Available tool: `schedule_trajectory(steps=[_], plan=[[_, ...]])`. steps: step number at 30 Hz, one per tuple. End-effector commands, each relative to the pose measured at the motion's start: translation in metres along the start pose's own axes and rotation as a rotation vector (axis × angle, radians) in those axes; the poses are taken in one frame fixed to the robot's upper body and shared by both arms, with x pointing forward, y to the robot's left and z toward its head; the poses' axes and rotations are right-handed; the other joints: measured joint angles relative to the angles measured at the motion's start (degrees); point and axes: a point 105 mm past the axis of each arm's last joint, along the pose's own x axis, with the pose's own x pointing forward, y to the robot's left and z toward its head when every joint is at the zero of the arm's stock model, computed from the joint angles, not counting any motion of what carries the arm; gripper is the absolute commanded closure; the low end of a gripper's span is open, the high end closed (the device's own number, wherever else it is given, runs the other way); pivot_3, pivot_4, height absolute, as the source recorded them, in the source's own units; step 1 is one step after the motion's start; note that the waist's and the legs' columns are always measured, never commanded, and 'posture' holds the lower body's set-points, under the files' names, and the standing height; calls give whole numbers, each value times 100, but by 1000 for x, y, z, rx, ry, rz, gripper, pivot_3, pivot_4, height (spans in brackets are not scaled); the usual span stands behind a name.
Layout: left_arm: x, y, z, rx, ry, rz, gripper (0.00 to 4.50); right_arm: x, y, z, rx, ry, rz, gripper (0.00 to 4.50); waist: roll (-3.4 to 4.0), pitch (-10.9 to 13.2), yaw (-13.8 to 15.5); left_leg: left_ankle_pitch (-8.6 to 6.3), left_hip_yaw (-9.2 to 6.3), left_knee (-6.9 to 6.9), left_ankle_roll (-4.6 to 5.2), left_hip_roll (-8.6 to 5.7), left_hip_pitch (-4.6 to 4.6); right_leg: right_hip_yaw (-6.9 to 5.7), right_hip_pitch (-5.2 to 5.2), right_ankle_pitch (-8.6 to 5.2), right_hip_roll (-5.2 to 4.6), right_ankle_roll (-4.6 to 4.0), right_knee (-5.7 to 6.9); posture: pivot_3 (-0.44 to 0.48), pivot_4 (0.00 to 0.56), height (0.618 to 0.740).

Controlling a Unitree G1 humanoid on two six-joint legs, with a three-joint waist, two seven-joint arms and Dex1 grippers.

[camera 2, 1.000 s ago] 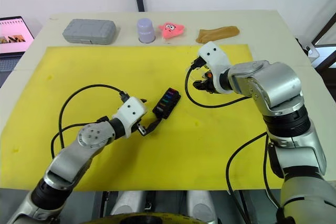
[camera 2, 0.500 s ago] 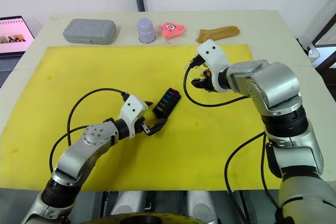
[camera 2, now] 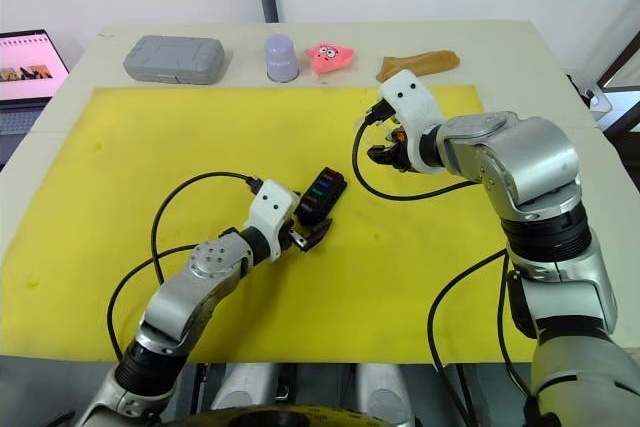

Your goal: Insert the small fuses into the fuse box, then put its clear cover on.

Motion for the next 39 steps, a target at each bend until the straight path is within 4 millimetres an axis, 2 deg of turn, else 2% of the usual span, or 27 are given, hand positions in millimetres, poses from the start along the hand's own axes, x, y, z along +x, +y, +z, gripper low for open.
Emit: schedule_trajectory(steps=[1, 3, 4, 5, 11, 14, 16, 18, 24, 28, 31, 39], plan=[[1, 4, -8, -11, 25, 44, 536, -12, -4, 20, -39, -77, -34, 2795, 0, 0, 0, 0, 0, 0, 0, 0, 0, 0, 0, 0, 0, 0, 0, 0, 150, 740], [1, 4, -9, -17, 25, 47, 1318, -12, -4, 20, -41, -78, -34, 2795, 1, 0, -2, 0, 0, 0, 0, 0, 1, 0, 1, 0, 0, 0, 0, 0, 150, 740], [1, 4, -9, -20, 25, 47, 1893, -13, -4, 20, -41, -78, -34, 2795, 0, 0, -2, 0, 0, 0, 0, 0, 1, 0, 0, 0, 0, 0, 0, 0, 150, 740], [1, 4, -9, -17, 26, 45, 1955, -13, -4, 19, -42, -79, -35, 2795, 0, 0, -3, 0, 0, 0, 0, 0, 1, 0, 0, 0, 0, 0, 0, 0, 150, 740], [-3, 5, -8, -23, 21, -5, 1953, -14, -5, 19, -46, -77, -38, 2795, 1, 0, -4, 0, 0, 0, 0, 0, 1, 0, 0, 0, 0, 0, 0, 0, 150, 740], [-11, 1, -4, 7, 1, -143, 1953, -16, 0, 21, -67, -87, -4, 2795, 1, 0, -12, 0, 0, -1, 0, 2, 1, -1, 0, 0, 2, 0, 0, 0, 150, 740], [-20, 0, -2, 61, -15, -271, 1953, -21, 10, 21, -100, -92, 83, 2795, 3, -1, -13, 0, 0, -5, -1, 4, 1, -1, -4, 0, 5, -1, 0, 0, 150, 740], [-31, 3, -3, 124, -18, -414, 1953, -30, 30, 16, -157, -74, 228, 2795, 5, 0, -12, 0, 0, -8, -1, 4, -1, -2, -5, 0, 6, -1, -4, 0, 150, 740], [-43, 17, -16, 215, 14, -679, 1953, -42, 74, 2, -270, 15, 516, 2795, 5, 0, -14, -21, 0, -5, 38, 3, 3, -6, 3, 0, 5, -1, -8, 0, 150, 740], [-39, 32, -18, 266, 42, -828, 1953, -37, 103, 4, -353, 54, 632, 2795, 4, 1, -31, -21, 0, -3, 38, 3, 4, -9, 1, 0, 7, -1, -6, 0, 150, 740], [-29, 37, -16, 290, 34, -856, 1953, -29, 114, 1, -395, 83, 647, 2795, 4, 1, -26, -21, -4, -3, 38, 4, 2, -14, 0, 0, 9, -1, -6, 0, 150, 740], [-21, 31, -17, 327, 18, -909, 1953, -7, 123, 3, -416, 128, 594, 2795, 3, 0, -4, -3, -4, 5, 6, -5, -2, -13, 1, 0, -2, 0, -4, 0, 150, 740]])
